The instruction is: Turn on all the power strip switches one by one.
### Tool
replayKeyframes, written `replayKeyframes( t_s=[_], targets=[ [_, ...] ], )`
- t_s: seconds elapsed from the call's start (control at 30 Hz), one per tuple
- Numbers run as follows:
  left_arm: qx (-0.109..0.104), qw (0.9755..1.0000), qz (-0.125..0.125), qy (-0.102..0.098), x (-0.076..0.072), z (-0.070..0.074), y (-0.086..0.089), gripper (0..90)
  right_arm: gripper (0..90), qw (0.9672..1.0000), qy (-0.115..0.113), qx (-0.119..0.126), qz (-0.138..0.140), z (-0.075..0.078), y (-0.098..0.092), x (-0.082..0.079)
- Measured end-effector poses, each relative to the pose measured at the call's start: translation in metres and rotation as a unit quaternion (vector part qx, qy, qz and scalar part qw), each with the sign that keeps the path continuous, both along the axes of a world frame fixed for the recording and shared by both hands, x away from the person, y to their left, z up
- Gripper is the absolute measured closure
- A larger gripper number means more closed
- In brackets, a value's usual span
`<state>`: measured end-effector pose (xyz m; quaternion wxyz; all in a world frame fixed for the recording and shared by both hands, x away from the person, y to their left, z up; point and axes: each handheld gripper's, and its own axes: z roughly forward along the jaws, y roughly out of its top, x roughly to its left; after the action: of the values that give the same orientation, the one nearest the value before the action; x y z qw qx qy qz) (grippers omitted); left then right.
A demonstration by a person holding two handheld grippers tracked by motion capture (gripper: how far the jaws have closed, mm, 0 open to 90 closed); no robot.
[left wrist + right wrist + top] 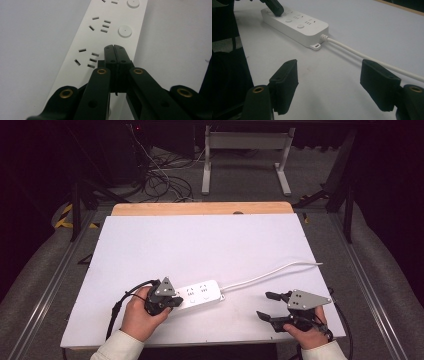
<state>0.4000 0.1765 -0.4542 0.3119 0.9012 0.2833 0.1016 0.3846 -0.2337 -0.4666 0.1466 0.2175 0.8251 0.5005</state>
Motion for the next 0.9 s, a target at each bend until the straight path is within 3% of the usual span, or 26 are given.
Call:
replayKeyframes(
  t_s=[0.1,0.23,0.27,0.3,0.33,0.37,0.47,0.9],
  targets=[
    [-0.005,1.0,0.001,0.004,0.001,-0.001,0.001,89.9,31.1,1.0,0.0,0.0,0.0,0.0,0.0,0.0],
    [0.004,1.0,0.003,-0.008,-0.002,-0.001,-0.001,89.9,31.1,1.0,0.0,0.0,0.0,0.0,0.0,0.0],
    [0.007,0.9999,0.003,-0.013,-0.002,-0.001,-0.002,89.9,31.1,1.0,0.0,0.0,0.0,0.0,0.0,0.0],
    [0.005,0.9994,0.009,-0.033,-0.005,-0.001,-0.002,89.8,31.1,1.0,-0.001,0.0,-0.001,0.0,0.0,0.0],
    [0.005,0.9994,0.009,-0.033,-0.005,-0.001,-0.002,89.9,31.1,1.0,-0.001,-0.001,0.0,0.0,0.0,0.0],
    [0.003,0.9989,0.009,-0.046,-0.006,0.0,-0.001,89.9,31.1,1.0,-0.002,-0.001,0.001,0.0,0.0,0.0],
    [-0.026,0.9982,0.007,-0.054,-0.006,0.014,0.0,89.9,31.1,1.0,-0.001,-0.002,0.001,-0.001,-0.001,0.001],
    [-0.03,0.9981,0.005,-0.054,-0.007,0.024,0.0,89.8,31.1,1.0,-0.001,-0.004,0.002,-0.001,0.0,0.0]
  ],
)
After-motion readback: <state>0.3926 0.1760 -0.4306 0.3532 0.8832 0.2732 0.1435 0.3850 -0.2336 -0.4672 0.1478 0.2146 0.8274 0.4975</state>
